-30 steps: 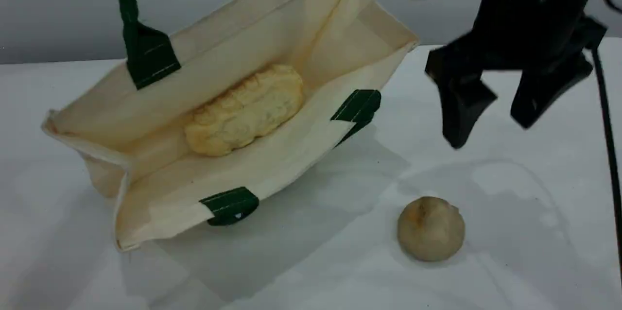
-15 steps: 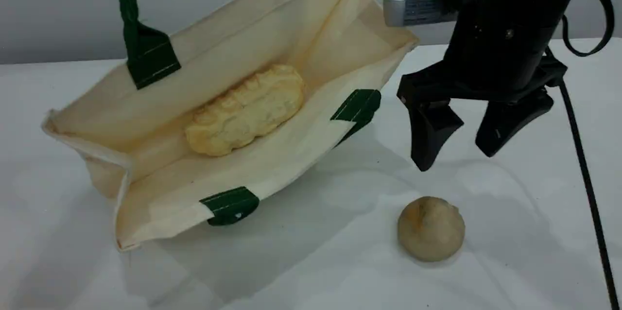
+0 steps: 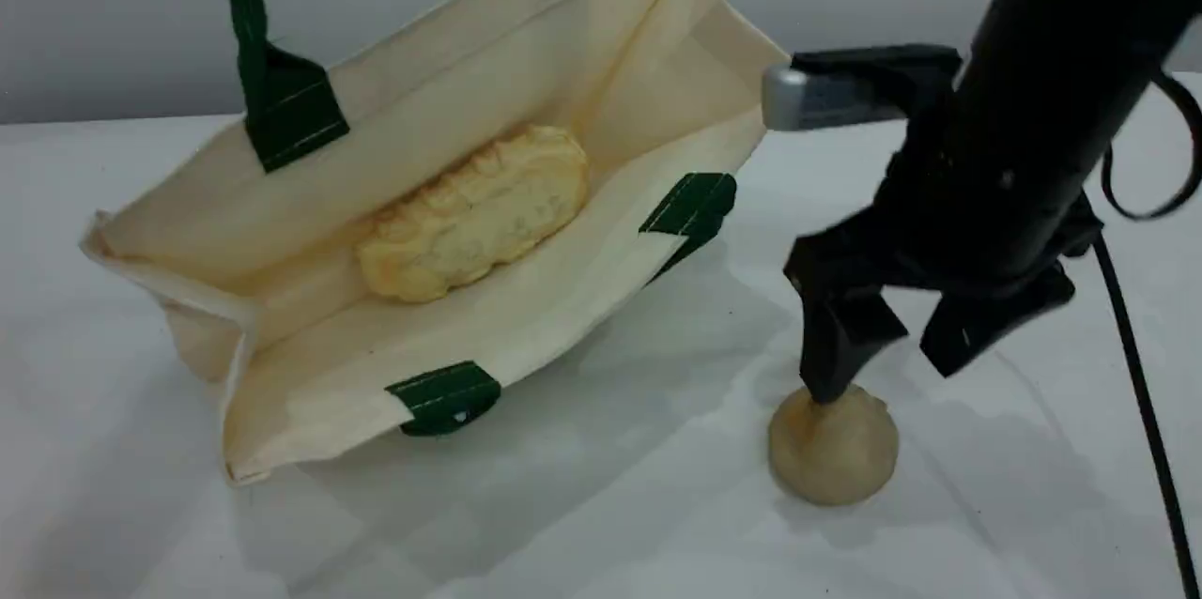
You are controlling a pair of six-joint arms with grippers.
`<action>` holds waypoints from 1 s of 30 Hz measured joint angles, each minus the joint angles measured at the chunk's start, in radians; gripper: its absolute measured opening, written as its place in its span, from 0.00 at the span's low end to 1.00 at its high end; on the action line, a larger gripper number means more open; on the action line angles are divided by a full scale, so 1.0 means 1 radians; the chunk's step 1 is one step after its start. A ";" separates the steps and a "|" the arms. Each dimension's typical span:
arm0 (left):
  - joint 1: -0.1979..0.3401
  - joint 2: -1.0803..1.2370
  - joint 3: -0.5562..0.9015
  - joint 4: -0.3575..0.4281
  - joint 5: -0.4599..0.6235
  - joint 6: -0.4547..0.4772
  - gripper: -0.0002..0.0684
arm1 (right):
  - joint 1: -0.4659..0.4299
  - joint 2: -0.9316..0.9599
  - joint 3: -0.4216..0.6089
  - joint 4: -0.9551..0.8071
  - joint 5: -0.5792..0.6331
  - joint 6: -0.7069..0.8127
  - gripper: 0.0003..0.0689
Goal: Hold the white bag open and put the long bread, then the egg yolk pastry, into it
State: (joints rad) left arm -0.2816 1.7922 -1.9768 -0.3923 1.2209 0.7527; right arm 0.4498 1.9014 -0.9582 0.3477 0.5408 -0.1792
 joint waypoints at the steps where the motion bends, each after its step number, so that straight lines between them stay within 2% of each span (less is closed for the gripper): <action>1: 0.000 0.000 0.000 0.000 0.000 0.000 0.14 | 0.000 0.000 0.013 0.021 -0.021 -0.017 0.85; 8: 0.000 0.000 0.000 0.000 0.000 0.000 0.14 | 0.000 0.000 0.086 0.209 -0.166 -0.196 0.85; 17: 0.000 0.000 0.000 0.001 0.000 0.000 0.14 | 0.000 0.024 0.124 0.449 -0.238 -0.438 0.85; 26: 0.000 0.000 0.000 0.001 0.000 0.000 0.14 | 0.000 0.076 0.124 0.549 -0.251 -0.523 0.85; 30: 0.000 0.000 0.000 0.001 0.000 0.000 0.14 | 0.000 0.076 0.124 0.563 -0.261 -0.538 0.80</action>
State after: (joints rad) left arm -0.2816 1.7922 -1.9768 -0.3915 1.2209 0.7527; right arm 0.4498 1.9778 -0.8346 0.9105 0.2797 -0.7171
